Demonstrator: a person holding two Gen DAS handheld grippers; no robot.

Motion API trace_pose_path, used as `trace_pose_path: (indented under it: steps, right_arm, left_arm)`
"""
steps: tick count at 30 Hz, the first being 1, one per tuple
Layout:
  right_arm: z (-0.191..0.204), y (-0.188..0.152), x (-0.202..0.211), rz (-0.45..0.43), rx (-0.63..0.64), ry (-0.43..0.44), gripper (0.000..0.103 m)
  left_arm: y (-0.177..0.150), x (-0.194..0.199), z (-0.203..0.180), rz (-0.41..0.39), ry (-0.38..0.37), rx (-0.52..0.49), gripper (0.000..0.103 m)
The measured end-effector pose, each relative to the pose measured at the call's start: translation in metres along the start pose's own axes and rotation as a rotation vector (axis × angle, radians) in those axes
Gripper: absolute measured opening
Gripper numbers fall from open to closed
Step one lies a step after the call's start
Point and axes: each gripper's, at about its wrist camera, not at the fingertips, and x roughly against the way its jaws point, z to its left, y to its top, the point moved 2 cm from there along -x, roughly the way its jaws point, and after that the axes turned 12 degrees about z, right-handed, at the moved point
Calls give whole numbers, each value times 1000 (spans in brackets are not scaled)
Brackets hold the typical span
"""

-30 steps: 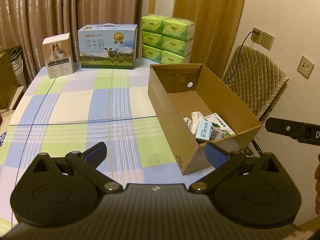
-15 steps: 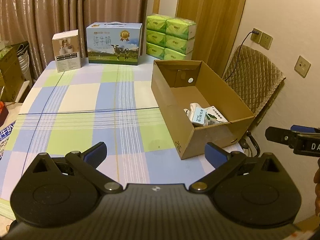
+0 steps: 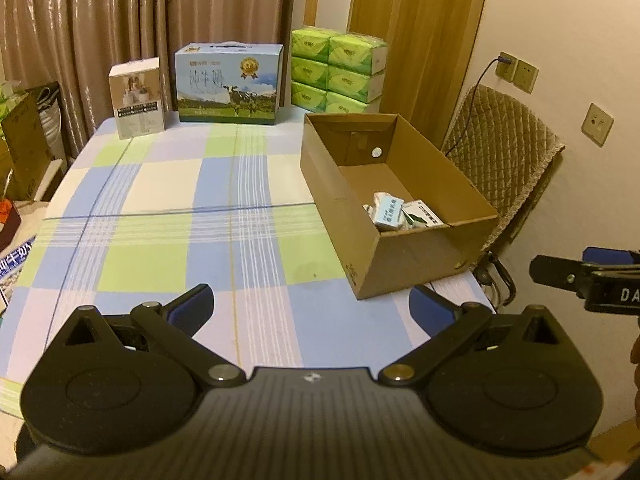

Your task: Organize objects

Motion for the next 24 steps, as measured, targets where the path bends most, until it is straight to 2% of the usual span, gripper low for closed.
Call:
trace_pose_path:
  steps: [24]
  right_arm:
    - [0, -11, -4, 34, -2, -2, 101]
  left_arm:
    - [-14, -1, -10, 23, 11, -1, 102]
